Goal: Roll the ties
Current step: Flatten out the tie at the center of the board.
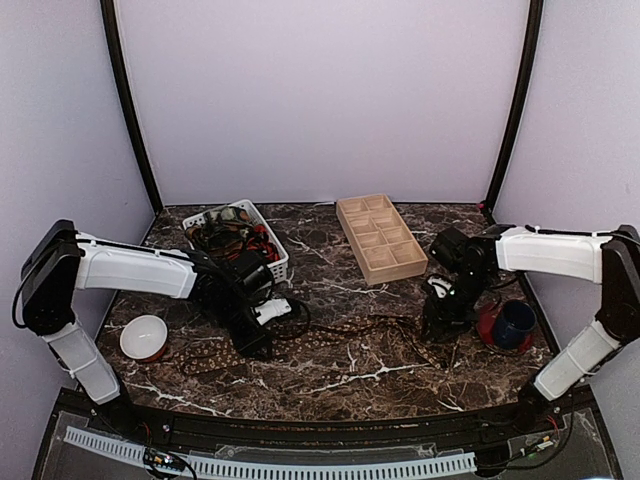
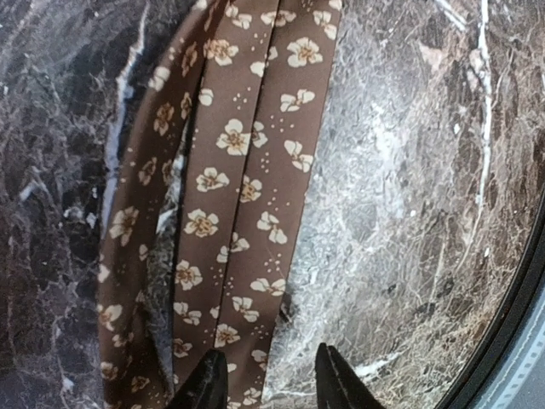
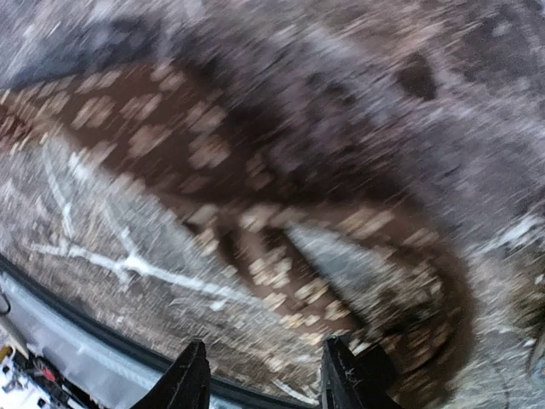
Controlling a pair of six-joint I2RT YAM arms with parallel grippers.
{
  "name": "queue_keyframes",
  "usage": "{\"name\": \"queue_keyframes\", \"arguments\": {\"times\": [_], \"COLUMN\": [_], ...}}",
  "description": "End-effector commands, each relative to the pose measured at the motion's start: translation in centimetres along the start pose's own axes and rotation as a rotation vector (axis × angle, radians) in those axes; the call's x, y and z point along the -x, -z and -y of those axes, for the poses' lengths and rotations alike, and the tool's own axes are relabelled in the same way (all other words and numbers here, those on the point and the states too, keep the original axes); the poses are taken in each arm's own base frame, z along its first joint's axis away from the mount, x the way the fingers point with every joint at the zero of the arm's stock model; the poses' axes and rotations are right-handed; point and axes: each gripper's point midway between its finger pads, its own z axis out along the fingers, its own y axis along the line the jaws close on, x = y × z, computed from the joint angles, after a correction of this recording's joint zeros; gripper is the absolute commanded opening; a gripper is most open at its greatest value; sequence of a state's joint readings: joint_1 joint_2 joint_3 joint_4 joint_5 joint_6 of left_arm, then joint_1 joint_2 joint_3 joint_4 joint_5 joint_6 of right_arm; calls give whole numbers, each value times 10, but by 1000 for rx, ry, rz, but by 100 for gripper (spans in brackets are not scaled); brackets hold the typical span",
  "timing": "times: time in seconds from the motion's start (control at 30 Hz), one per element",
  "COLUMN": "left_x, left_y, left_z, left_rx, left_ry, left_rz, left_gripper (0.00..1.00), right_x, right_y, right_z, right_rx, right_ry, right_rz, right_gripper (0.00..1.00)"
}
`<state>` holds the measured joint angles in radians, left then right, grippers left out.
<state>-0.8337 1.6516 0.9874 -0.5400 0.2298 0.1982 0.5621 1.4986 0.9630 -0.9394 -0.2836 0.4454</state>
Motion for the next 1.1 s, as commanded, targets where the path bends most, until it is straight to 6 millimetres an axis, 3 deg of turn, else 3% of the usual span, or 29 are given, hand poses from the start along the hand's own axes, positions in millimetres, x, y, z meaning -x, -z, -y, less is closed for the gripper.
{"name": "queue_keyframes", "arguments": {"times": [0.0, 0.27, 0.37, 0.43, 0.5, 0.6, 0.73, 0.87, 0.93, 1.07], "left_x": [-5, -22, -24, -25, -23, -10, 43, 89, 106, 121], "left_y": [-6, -18, -17, -17, -16, -8, 24, 45, 43, 15], "left_z": [-2, -6, -6, -7, -5, 1, 23, 42, 45, 38], "left_rx": [10, 19, 17, 21, 16, -11, -109, -160, -156, -122], "left_ry": [-28, -36, -30, -21, -14, -16, -49, -99, -109, -92], "left_rz": [-40, -119, -119, -117, -105, -46, 182, 345, 370, 321], "left_gripper": [35, 31, 31, 31, 31, 34, 44, 58, 64, 69], "right_x": [40, 102, 126, 133, 128, 103, 58, 35, 31, 14], "right_y": [4, 2, 23, 41, 54, 57, 40, 23, 19, 4], "right_z": [31, 77, 82, 72, 52, 20, -14, -20, -23, -23], "right_rx": [-67, -226, -263, -239, -143, -8, 108, 143, 152, 136], "right_ry": [-38, -28, -34, -15, -2, 35, 95, 85, 83, 95], "right_rz": [93, 87, 142, 183, 219, 222, 195, 168, 165, 123], "right_gripper": [45, 43, 43, 43, 43, 43, 44, 44, 45, 48]}}
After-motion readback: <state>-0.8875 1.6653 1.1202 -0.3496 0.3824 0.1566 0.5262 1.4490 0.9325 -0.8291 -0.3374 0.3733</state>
